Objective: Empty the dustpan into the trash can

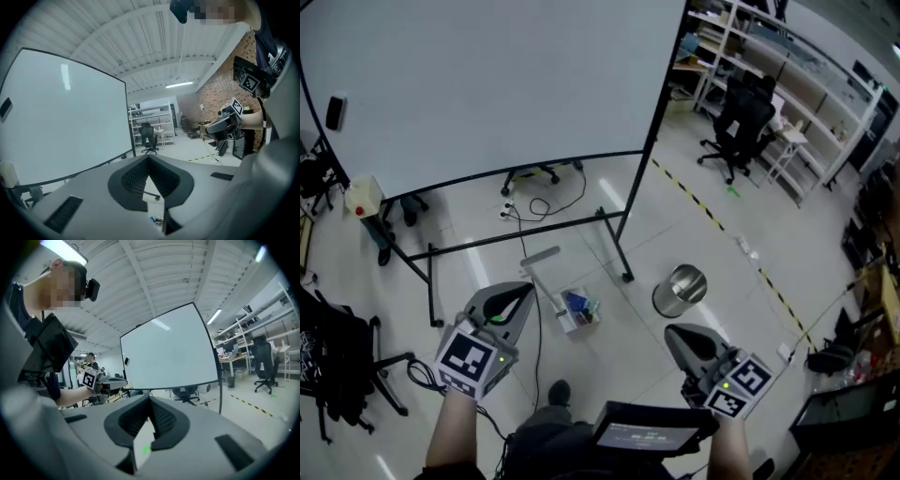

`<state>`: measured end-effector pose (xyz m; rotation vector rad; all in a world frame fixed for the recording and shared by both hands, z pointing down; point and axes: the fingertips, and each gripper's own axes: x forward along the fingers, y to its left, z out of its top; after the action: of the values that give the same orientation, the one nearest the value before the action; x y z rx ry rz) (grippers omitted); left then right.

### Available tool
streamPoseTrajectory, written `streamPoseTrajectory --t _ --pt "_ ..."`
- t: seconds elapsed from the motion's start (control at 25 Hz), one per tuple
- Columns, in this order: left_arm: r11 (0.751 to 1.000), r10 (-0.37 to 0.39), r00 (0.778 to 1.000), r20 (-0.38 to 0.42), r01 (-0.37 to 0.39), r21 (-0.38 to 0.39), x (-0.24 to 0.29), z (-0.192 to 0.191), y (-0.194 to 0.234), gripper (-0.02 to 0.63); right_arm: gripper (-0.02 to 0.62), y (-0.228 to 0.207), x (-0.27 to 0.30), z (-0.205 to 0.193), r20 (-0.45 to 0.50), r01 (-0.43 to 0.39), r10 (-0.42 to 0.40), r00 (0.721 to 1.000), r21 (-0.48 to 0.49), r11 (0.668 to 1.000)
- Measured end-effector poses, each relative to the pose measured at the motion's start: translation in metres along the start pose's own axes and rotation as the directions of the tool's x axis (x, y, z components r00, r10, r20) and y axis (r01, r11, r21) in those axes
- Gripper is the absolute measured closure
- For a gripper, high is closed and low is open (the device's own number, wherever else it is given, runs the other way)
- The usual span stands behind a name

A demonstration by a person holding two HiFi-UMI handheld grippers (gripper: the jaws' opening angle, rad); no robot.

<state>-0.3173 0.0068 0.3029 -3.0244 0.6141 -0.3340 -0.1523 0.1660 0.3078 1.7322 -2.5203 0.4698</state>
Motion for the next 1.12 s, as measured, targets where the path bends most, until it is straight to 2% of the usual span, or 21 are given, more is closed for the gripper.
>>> streamPoseTrajectory --t 0.24,0.36,0.48,0.56,0.68,0.88,1.0,1.12 --pt "0.996 0.067 0.998 0.021 -0.066 -0.062 0.014 -0.007 0.064 0.606 0.577 -0.036 0.041 0.015 0.001 0.015 -0.015 1.0 0.042 0.999" --pt "0.993 0.058 0.998 -0.025 -0.061 -0.1 0.021 -0.023 0.083 0.606 0.577 -0.034 0.07 0.02 -0.029 -0.037 0.037 0.999 0.027 0.999" --pt "0.986 0.065 0.998 0.018 -0.061 -0.153 0.037 -0.031 0.103 0.606 0.577 -0.025 0.097 0.033 -0.07 -0.124 0.122 0.99 -0.039 0.991" --pt "0.987 0.056 0.998 0.033 -0.05 -0.151 0.047 -0.031 0.112 0.606 0.577 -0.024 0.11 0.04 -0.098 -0.148 0.14 0.985 -0.089 0.985" --pt "0.988 0.057 0.998 0.042 -0.05 -0.148 0.054 -0.03 0.124 0.606 0.577 -0.029 0.124 0.042 -0.14 -0.143 0.124 0.982 -0.138 0.98" --pt "0.984 0.084 0.996 0.033 -0.077 -0.16 0.063 -0.032 0.138 0.606 0.577 -0.05 0.138 0.046 -0.128 -0.163 0.148 0.981 -0.112 0.98" --pt "0.98 0.103 0.995 0.0 -0.102 -0.169 0.068 -0.038 0.143 0.606 0.577 -0.067 0.15 0.044 -0.137 -0.174 0.158 0.978 -0.113 0.978" --pt "0.978 0.148 0.989 -0.019 -0.149 -0.144 0.076 -0.038 0.147 0.606 0.577 -0.087 0.16 0.038 -0.156 -0.213 0.194 0.968 -0.113 0.971"
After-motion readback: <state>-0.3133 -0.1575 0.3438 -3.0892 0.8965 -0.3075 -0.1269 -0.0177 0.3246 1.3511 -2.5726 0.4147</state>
